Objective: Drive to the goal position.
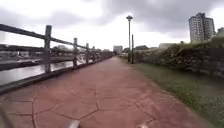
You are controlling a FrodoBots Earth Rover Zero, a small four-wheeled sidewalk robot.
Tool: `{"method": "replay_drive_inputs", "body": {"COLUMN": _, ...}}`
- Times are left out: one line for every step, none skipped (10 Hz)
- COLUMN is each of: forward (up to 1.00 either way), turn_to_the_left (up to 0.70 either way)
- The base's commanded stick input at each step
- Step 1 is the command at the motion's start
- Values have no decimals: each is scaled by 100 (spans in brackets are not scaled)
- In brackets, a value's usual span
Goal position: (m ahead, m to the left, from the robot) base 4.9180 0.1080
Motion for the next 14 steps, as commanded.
{"method": "replay_drive_inputs", "body": {"forward": 70, "turn_to_the_left": 0}}
{"method": "replay_drive_inputs", "body": {"forward": 70, "turn_to_the_left": 0}}
{"method": "replay_drive_inputs", "body": {"forward": 70, "turn_to_the_left": 0}}
{"method": "replay_drive_inputs", "body": {"forward": 70, "turn_to_the_left": 0}}
{"method": "replay_drive_inputs", "body": {"forward": 70, "turn_to_the_left": 0}}
{"method": "replay_drive_inputs", "body": {"forward": 70, "turn_to_the_left": 0}}
{"method": "replay_drive_inputs", "body": {"forward": 70, "turn_to_the_left": 0}}
{"method": "replay_drive_inputs", "body": {"forward": 70, "turn_to_the_left": 0}}
{"method": "replay_drive_inputs", "body": {"forward": 70, "turn_to_the_left": 0}}
{"method": "replay_drive_inputs", "body": {"forward": 70, "turn_to_the_left": 0}}
{"method": "replay_drive_inputs", "body": {"forward": 70, "turn_to_the_left": 0}}
{"method": "replay_drive_inputs", "body": {"forward": 70, "turn_to_the_left": 0}}
{"method": "replay_drive_inputs", "body": {"forward": 70, "turn_to_the_left": 0}}
{"method": "replay_drive_inputs", "body": {"forward": 70, "turn_to_the_left": 0}}
